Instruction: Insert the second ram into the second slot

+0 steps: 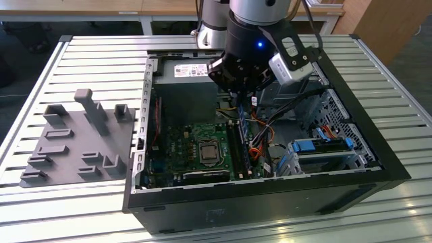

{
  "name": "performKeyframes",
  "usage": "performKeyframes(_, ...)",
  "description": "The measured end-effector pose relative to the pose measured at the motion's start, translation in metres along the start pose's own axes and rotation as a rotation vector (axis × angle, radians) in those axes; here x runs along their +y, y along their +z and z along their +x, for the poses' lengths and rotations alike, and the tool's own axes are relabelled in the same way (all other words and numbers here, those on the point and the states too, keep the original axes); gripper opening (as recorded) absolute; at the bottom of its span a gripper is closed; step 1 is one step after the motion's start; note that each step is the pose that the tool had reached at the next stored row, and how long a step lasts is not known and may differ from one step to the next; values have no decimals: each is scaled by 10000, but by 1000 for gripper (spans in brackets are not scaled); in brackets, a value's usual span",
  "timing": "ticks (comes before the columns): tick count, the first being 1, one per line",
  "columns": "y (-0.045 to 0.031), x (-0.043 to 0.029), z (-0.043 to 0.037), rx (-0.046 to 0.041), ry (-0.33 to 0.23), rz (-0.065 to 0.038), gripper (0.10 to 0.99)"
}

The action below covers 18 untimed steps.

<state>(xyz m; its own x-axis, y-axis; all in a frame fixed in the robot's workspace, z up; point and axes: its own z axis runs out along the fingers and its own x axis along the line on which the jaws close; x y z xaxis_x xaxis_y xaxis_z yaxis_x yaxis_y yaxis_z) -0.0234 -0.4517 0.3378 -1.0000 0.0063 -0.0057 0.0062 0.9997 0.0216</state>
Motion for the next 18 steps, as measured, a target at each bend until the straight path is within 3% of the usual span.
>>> performKeyframes(7, 16, 0, 0, 0, 0, 0, 137)
performKeyframes(9, 86, -2, 1, 0, 0, 1, 137)
performKeyframes(13, 94, -2, 1, 0, 0, 0, 137)
performKeyframes(15, 250, -7, 2, 4, 1, 0, 137)
performKeyframes(18, 255, -8, 1, 6, 0, -1, 137)
